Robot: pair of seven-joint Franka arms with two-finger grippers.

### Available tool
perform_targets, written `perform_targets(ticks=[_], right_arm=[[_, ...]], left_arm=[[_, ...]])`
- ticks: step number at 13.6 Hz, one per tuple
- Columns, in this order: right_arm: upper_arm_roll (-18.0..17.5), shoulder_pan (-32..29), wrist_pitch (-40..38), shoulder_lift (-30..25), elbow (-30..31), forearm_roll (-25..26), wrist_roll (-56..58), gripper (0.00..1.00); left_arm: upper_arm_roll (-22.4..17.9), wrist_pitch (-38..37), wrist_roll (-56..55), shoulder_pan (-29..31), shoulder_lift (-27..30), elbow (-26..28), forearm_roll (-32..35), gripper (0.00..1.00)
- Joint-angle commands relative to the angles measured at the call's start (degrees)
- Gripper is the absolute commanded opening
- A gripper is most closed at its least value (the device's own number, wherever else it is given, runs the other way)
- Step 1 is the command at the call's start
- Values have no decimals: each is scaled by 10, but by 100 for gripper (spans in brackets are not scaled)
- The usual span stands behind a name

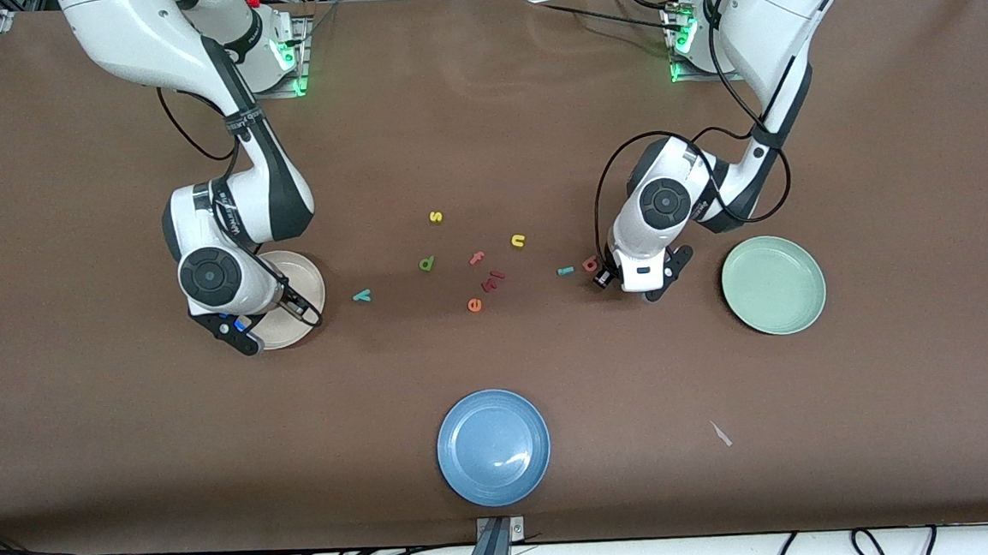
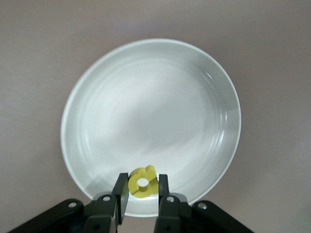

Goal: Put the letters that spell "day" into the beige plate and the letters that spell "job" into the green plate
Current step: 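Release the yellow a while the left gripper drops the o on the green plate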

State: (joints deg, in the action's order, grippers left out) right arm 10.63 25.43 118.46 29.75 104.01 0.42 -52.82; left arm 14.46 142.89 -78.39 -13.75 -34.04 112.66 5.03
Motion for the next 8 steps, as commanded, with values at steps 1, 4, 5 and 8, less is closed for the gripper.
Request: perform_targets(ticks=[1, 4, 5, 8], right_arm=[[3, 6, 61, -30, 82, -1, -2, 0], [7, 4, 66, -38, 96, -2, -3, 43], [7, 4, 65, -37, 97, -1, -2, 99], [-7, 8, 47, -48, 84, -2, -4, 100]], left_arm=[[-1, -10, -4, -8, -9, -3, 18, 10], [-1, -56, 52, 2, 17, -4, 18, 0], [-1, -86, 85, 15, 35, -6, 15, 0], [-1, -188, 228, 77, 81, -19, 11, 0]])
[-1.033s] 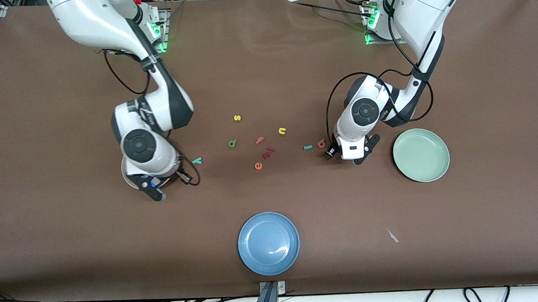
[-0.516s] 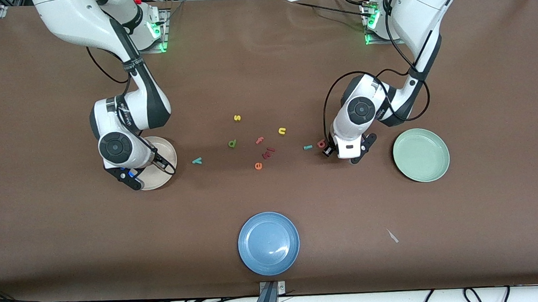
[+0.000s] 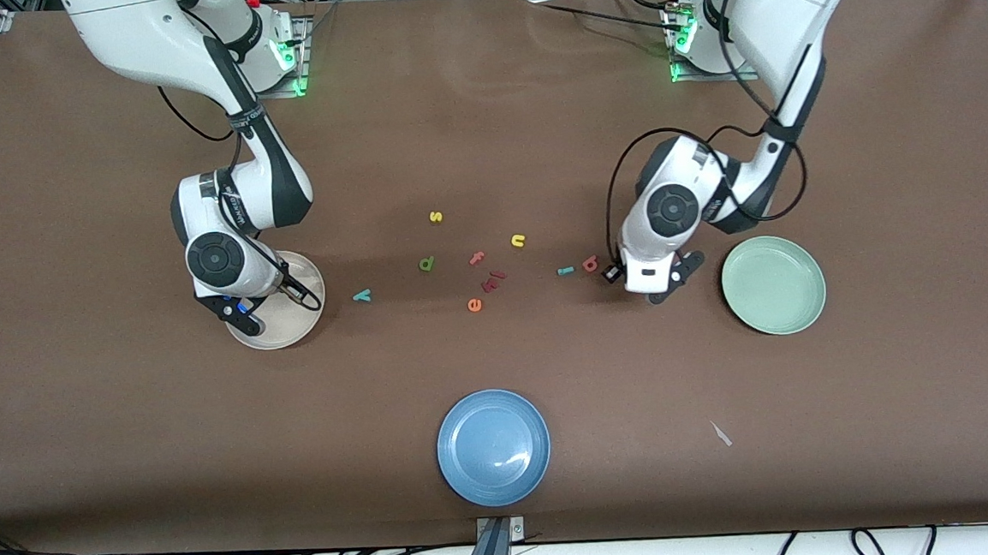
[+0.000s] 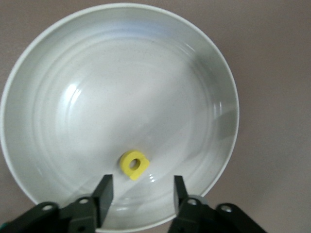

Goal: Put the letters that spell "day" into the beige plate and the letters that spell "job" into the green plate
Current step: 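Release the yellow a while the left gripper drops the o on the green plate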

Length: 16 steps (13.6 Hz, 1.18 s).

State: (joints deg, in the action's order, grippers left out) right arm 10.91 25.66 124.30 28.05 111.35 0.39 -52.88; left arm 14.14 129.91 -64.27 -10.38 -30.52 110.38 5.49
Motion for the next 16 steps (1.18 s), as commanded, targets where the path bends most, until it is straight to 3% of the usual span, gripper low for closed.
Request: perform_targets(ticks=[1, 4, 6, 8, 10, 11, 12, 13, 14, 16], right_arm=[[-23, 6, -13, -36, 5, -1, -24, 100], [-86, 17, -9, -32, -44, 7, -117, 100], [-90, 46, -5, -16, -87, -1, -156, 100], [-90, 97, -1, 23, -124, 1, -174, 100], [-88, 134, 38, 48, -125, 0, -193, 99], [-89, 134, 54, 58, -118, -1, -218, 97], [-89, 134, 73, 63, -106, -2, -229, 87], [-90, 134, 91, 66, -100, -3, -229, 81], [-90, 134, 113, 69, -96, -7, -230, 76], [-90, 134, 125, 70, -86, -19, -229, 72]], left_arm=[[2, -79, 140, 74, 57, 3, 7, 0], [-2, -97, 302, 163, 63, 2, 15, 0], [-3, -93, 382, 216, 49, -16, 47, 0], [-3, -88, 409, 243, 0, -54, 85, 0], [-3, -82, 410, 255, -37, -75, 110, 2], [-3, -72, 410, 259, -42, -76, 112, 10], [-3, -71, 411, 264, -44, -76, 112, 28], [-3, -71, 411, 265, -44, -76, 112, 77], [-1, -74, 414, 265, -40, -77, 110, 100], [7, -82, 404, 259, -24, -77, 98, 100]])
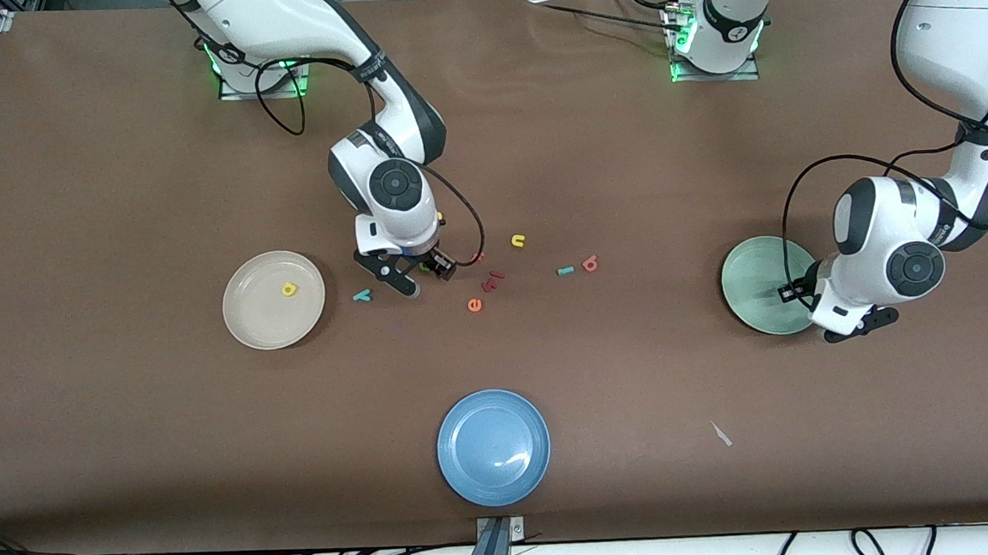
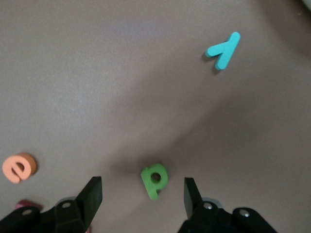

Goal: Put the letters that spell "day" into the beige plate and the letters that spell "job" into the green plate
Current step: 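Grasp the green p with the right gripper while the left gripper reaches the b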

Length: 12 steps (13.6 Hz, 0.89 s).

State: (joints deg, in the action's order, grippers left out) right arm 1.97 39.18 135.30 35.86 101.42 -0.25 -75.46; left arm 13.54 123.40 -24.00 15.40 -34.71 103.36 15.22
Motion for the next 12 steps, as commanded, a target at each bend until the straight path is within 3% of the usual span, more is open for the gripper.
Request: perform_targets(ticks=[1, 3, 6, 8, 9, 10, 12], right_arm=[[0, -2, 20, -6, 16, -12, -3, 66], [-1, -1, 60, 10, 26, -23, -12, 66], [-1, 1, 76, 7, 50, -24, -16, 66], [-1, 1, 73, 4, 59, -23, -16, 63], [-1, 1, 74, 3, 60, -24, -16, 39], [-1, 1, 73, 2, 60, -24, -17, 24], [-1, 1, 72, -4, 58, -24, -13, 15]], left_arm=[[35, -35, -13, 3, 25, -7, -20, 100], [74, -65, -94, 2, 47, -3, -64, 100], [172, -82, -329, -1, 47, 3, -70, 100], [193, -60, -463, -40, 38, 11, -70, 100], [192, -29, -516, -68, 33, 24, -69, 100], [192, 11, -566, -88, 30, 40, -63, 98], [188, 88, -640, -115, 25, 74, -61, 95]])
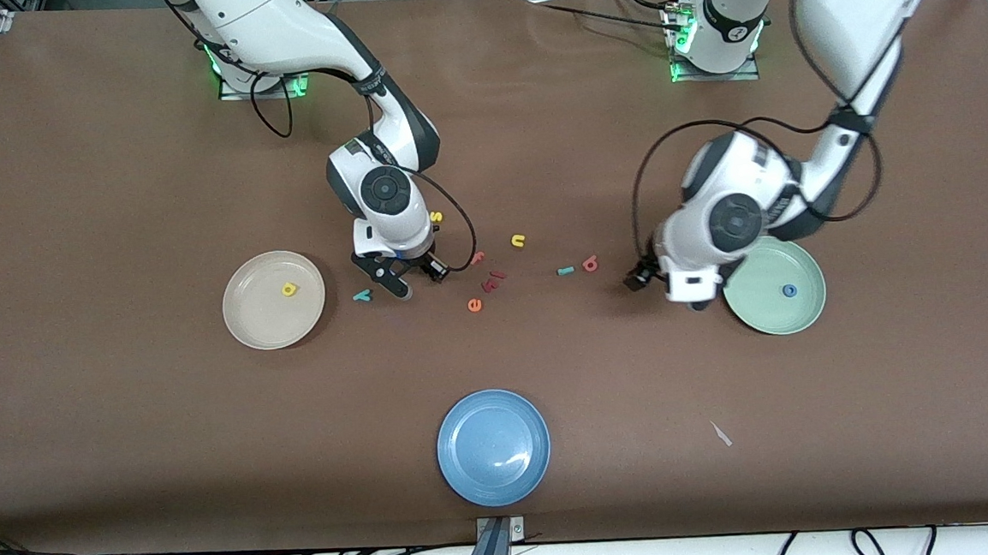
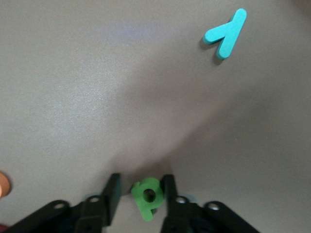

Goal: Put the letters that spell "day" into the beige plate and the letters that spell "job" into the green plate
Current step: 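Grasp the green p with the right gripper while the left gripper reaches the b, then place the green p on the beige plate while the left gripper grasps the b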

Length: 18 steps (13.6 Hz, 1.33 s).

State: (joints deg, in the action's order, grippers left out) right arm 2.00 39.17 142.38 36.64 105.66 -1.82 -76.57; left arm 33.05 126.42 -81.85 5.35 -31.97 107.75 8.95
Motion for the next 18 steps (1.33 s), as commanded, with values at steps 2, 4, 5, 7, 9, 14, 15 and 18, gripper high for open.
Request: perform_targets(ticks=[2, 4, 5, 7, 9, 14, 15, 18], right_arm=[[-1, 1, 0, -17, 17, -8, -2, 13], [5, -1, -23, -37, 17, -8, 12, 13], [21, -1, -53, -52, 17, -8, 33, 13], [59, -2, -123, -84, 17, -8, 107, 13], [107, -2, -179, -103, 17, -8, 197, 13], [207, -16, -225, -104, 53, -8, 395, 13], [208, -30, -223, -101, 54, -8, 404, 14], [208, -53, -211, -81, 53, -8, 413, 23]], left_arm=[[-8, 83, -159, -29, -21, 37, 58, 90], [-5, 89, -264, -40, -52, 33, 161, 90], [-5, 101, -288, -40, -63, 32, 181, 90], [-4, 112, -294, -40, -67, 30, 179, 90], [-3, 114, -320, -41, -75, 17, 179, 90], [-3, 146, -368, -54, -84, 14, 179, 87], [-3, 151, -377, -61, -85, 14, 179, 86], [-3, 153, -382, -65, -89, 14, 179, 80]])
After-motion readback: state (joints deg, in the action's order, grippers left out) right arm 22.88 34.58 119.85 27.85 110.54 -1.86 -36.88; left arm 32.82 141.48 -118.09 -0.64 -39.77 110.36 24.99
